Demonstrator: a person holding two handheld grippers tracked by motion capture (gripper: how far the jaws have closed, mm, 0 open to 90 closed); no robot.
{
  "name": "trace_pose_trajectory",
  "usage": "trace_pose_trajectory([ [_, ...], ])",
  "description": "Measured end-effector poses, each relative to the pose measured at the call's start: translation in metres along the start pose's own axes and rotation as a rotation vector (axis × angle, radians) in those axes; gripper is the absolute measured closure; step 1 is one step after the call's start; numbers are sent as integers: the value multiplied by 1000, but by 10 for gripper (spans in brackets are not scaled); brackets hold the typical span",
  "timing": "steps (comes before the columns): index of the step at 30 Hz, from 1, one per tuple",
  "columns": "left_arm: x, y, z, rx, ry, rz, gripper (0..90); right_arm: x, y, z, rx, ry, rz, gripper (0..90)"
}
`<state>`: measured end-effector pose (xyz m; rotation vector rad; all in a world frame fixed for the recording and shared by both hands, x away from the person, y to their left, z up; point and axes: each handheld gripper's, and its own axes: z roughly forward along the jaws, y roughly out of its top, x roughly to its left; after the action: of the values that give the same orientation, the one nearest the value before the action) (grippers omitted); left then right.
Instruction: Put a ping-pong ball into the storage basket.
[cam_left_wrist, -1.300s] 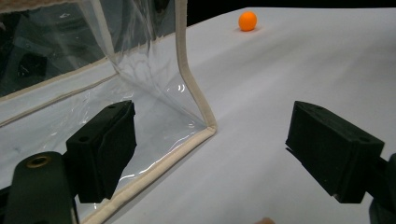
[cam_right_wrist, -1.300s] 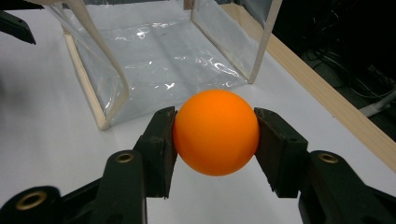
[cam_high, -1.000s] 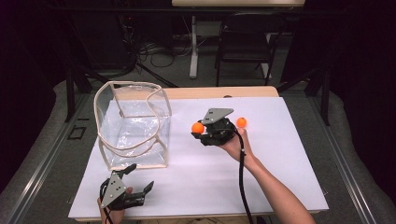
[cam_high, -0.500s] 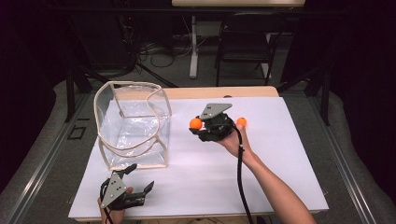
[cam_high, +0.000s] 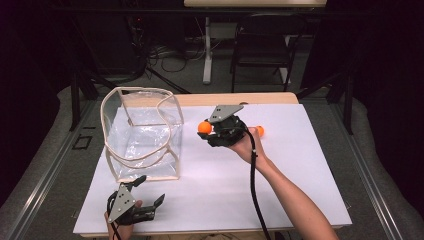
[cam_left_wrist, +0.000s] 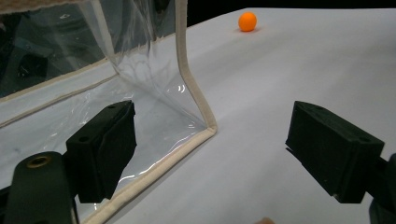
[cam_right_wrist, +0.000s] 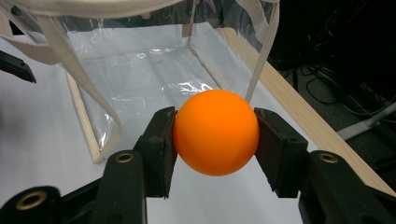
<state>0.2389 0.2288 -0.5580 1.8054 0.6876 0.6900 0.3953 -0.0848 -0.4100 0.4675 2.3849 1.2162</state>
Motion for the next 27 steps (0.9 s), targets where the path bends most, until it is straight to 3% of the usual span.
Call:
trace_pose_trajectory([
  [27,0,0,0,-1,-1,2,157,-3,20,6,-3,-2,-23,509],
])
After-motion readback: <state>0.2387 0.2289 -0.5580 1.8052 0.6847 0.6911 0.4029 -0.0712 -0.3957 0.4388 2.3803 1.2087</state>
